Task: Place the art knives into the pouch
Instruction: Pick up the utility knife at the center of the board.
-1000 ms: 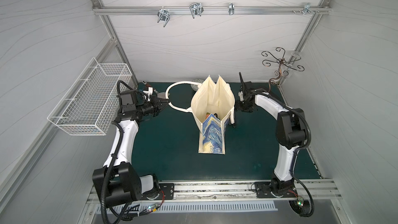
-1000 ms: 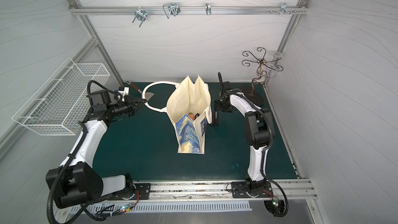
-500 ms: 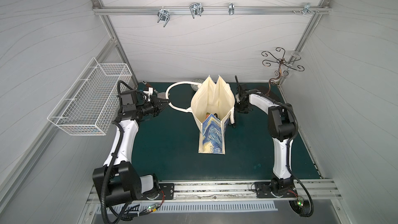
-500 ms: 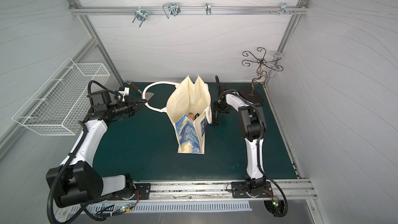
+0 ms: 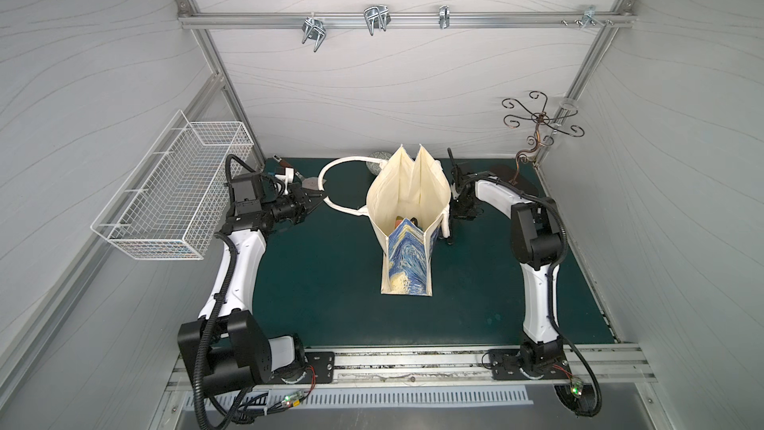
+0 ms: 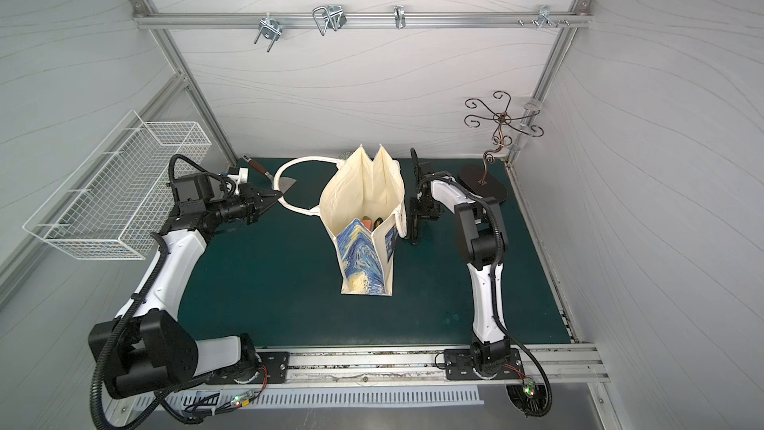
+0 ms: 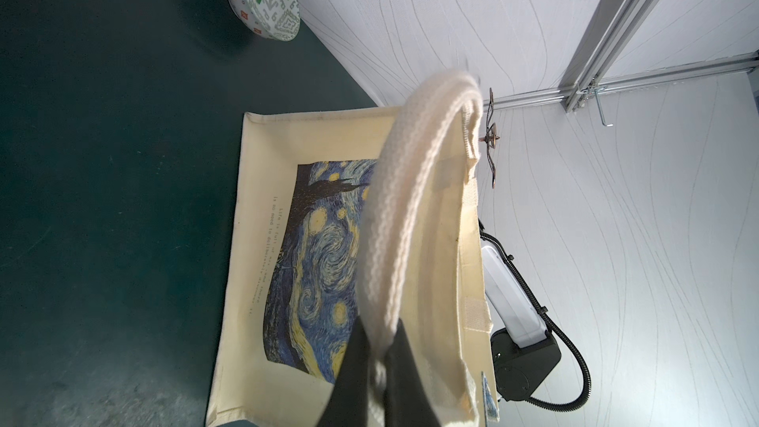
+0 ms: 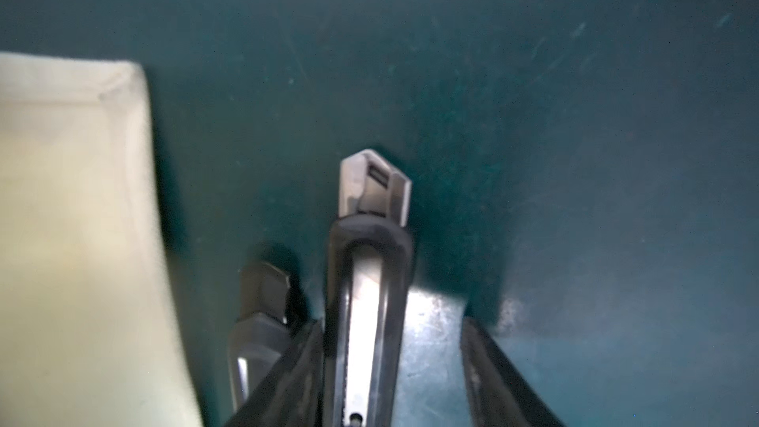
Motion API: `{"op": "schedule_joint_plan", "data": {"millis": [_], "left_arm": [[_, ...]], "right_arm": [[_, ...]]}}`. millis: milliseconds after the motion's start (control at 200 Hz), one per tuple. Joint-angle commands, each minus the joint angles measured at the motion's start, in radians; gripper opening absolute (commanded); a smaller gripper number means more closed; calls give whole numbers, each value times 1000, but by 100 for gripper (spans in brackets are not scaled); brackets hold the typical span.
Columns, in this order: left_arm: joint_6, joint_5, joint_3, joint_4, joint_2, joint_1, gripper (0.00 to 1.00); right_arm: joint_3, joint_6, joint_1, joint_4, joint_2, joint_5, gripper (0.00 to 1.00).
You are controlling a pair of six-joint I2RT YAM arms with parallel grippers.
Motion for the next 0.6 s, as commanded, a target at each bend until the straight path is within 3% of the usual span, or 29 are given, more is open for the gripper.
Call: {"op": "schedule_joint_plan", "data": {"millis": [0, 215, 530, 595], "left_arm": [[24, 23, 11, 23, 0, -2, 0], [17, 24, 5, 32, -2, -3, 0], [11, 29, -3, 46, -2, -3, 0], [16, 29, 1, 37, -4, -2, 0]], "right_arm": [[-16, -16, 4, -51, 4, 24, 46], [-33, -25, 17, -71, -4, 73, 33], [-37, -30, 63, -104, 12, 152, 35], [-41, -31, 59, -102, 12, 149, 32]]}}
